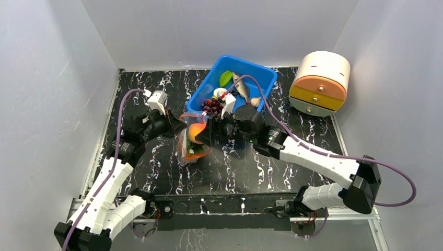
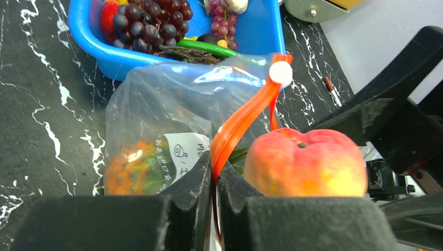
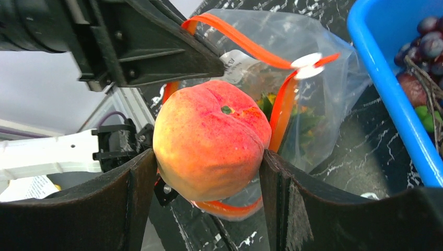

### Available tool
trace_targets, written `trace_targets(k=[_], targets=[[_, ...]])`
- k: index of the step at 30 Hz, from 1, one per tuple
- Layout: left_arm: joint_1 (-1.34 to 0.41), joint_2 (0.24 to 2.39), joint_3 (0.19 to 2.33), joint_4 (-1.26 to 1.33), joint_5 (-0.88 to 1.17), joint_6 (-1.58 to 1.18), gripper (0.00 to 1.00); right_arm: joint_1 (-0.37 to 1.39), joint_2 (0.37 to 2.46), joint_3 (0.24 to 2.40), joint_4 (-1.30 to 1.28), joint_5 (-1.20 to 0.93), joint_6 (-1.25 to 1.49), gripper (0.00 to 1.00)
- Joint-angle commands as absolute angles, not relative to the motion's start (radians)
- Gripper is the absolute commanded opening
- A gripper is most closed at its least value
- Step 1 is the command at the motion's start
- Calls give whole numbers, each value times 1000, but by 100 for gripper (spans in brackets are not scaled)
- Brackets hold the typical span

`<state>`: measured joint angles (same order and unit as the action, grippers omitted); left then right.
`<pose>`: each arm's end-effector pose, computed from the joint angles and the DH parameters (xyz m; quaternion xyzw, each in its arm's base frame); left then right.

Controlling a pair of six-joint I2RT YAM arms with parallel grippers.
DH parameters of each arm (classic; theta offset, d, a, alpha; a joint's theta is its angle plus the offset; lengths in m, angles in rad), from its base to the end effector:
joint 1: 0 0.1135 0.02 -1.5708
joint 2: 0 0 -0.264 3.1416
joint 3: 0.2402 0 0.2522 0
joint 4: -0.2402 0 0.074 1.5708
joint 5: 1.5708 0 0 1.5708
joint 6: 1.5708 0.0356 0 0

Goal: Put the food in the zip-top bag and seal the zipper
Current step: Place the fake fruit in the zipper food storage bag.

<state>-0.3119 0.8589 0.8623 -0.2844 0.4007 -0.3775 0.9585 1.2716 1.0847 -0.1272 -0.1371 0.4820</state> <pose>0.1812 -0.0730 0.3446 0.0939 0.7867 -0.3488 0.5007 0.1673 0.2466 0.3454 -0.2296 0.7748 0.4284 0.4042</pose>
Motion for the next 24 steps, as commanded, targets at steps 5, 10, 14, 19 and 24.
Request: trace_targets(k=[5, 10, 14, 19, 24], targets=[[-313, 852, 930, -347, 410, -349, 20, 998, 1331, 1217, -204, 5, 474, 52], [-314, 851, 919, -356, 414, -332, 0, 1003, 1352, 1226, -196, 54, 476, 52], [-313, 847, 914, -356, 414, -322, 0, 1005, 1368, 1236, -184, 76, 494, 52], [-313, 827, 918, -333, 425, -331, 0, 1004, 1407, 1277, -193, 130, 519, 55], [-313, 827, 923, -313, 444, -352, 0, 1008, 1451, 1294, -175, 129, 604, 59]])
